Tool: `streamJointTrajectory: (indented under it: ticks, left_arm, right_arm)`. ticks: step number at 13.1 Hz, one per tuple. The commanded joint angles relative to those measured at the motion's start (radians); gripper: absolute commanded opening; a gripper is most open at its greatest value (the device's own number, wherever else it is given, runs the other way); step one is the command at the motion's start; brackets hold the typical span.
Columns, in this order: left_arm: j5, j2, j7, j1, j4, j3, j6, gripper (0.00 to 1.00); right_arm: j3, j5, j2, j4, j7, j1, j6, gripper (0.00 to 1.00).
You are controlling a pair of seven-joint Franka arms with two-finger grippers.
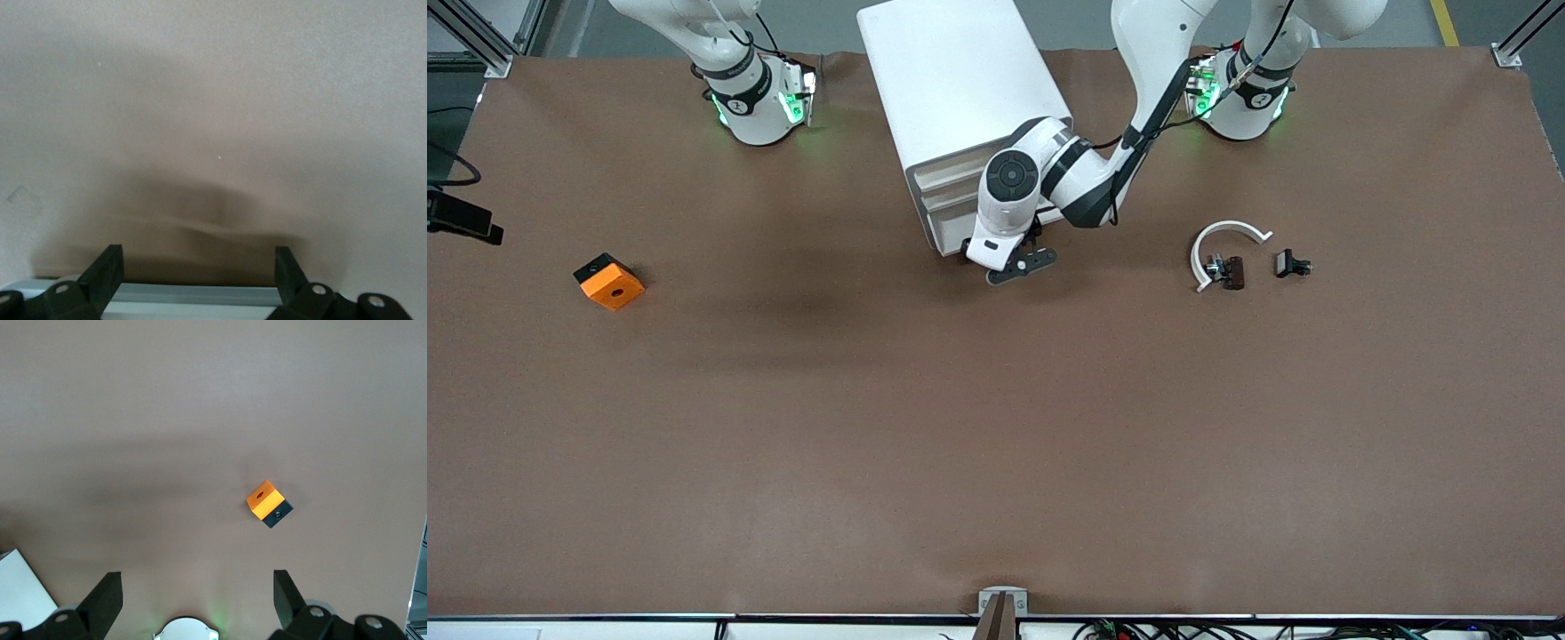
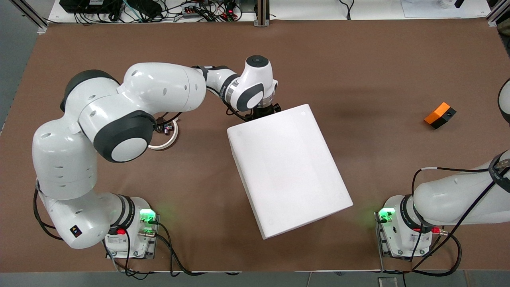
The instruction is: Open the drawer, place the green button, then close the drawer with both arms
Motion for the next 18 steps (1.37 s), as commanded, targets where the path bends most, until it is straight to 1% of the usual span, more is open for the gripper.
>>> streamJointTrajectory:
  ticks: [1, 3, 5, 9, 10, 14, 18]
  left_arm:
    - [-0.011, -0.005, -0.030, -0.013, 0.041, 0.001, -0.074, 1.00]
    - [-0.011, -0.006, -0.033, -0.031, 0.050, 0.001, -0.096, 1.00]
    - [-0.004, -0.003, -0.075, -0.041, 0.062, 0.001, -0.096, 1.00]
    - [-0.004, -0.003, -0.099, -0.076, 0.062, 0.001, -0.102, 1.00]
    - [-0.004, -0.003, -0.102, -0.081, 0.062, 0.001, -0.104, 1.00]
    - [-0.004, -0.005, -0.114, -0.091, 0.064, 0.001, -0.125, 1.00]
    - [-0.004, -0.003, -0.114, -0.091, 0.070, 0.001, -0.125, 1.00]
  right_arm:
    - [0.013, 0.007, -0.023, 0.002, -0.021, -0.020, -0.012, 1.00]
    - [0.015, 0.016, -0.039, -0.013, -0.008, -0.020, -0.030, 1.00]
    - [0.013, 0.062, -0.062, -0.030, -0.009, -0.026, -0.020, 1.00]
    - [0.019, 0.067, -0.114, -0.076, -0.008, -0.019, 0.006, 1.00]
    - [0.019, 0.067, -0.128, -0.099, -0.008, -0.020, 0.009, 1.00]
    - [0.019, 0.068, -0.255, -0.288, -0.005, -0.022, 0.158, 1.00]
    - [0.021, 0.067, -0.286, -0.325, -0.005, -0.019, 0.167, 1.00]
